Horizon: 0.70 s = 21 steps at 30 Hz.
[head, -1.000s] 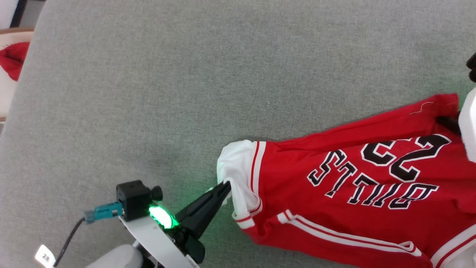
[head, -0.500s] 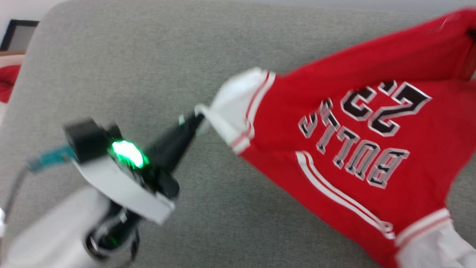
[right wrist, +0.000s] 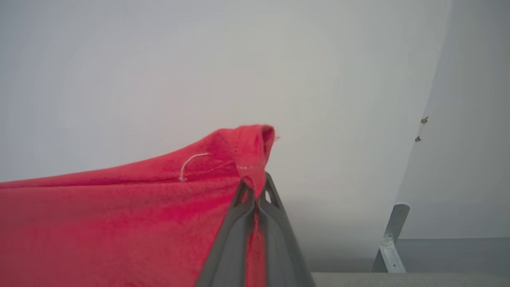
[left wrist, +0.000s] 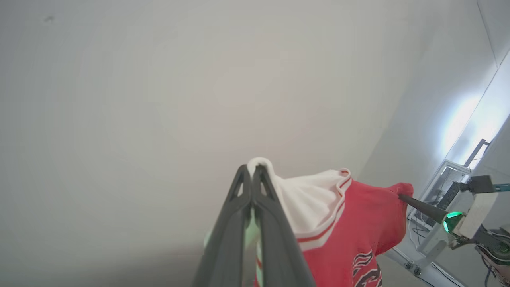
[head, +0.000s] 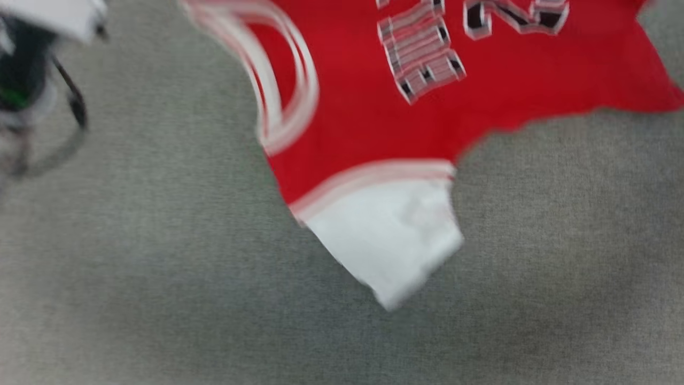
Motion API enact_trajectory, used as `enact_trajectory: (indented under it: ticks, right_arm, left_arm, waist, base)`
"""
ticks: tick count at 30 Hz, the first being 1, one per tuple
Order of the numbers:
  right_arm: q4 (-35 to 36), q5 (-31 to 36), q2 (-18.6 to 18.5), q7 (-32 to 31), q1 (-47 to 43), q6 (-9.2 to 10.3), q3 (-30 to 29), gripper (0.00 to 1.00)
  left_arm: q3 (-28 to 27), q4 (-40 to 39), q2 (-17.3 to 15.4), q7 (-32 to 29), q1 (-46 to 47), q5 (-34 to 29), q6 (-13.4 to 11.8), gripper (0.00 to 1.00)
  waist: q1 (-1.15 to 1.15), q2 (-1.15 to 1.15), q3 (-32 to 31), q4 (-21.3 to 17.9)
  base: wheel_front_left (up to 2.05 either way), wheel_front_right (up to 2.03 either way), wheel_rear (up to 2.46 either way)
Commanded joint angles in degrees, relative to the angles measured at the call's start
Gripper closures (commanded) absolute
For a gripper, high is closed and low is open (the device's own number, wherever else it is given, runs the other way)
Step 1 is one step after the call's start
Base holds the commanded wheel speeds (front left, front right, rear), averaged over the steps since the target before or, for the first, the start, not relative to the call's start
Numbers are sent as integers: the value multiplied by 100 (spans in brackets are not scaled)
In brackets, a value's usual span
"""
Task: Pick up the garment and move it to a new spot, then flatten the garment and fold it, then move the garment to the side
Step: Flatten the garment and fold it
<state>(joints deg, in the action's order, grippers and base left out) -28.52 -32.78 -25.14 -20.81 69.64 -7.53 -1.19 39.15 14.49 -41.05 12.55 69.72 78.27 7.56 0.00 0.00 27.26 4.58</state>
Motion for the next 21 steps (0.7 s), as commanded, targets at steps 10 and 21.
enact_trajectory:
  ticks: [10,21]
  right_arm:
    - [-1026,860,395,1226,2259,18,-782,100]
    - [-1838,517,321,1333,2358,11,-115,100]
  left_arm:
    - [-387,1808,335,176,2880,-256,-22,100]
    - [247,1155,308,168,2489,348,-15,100]
  waist:
    - [0,0,683,-492]
    - [0,0,590,-388]
  base:
    - [0,0,0]
    - [0,0,0]
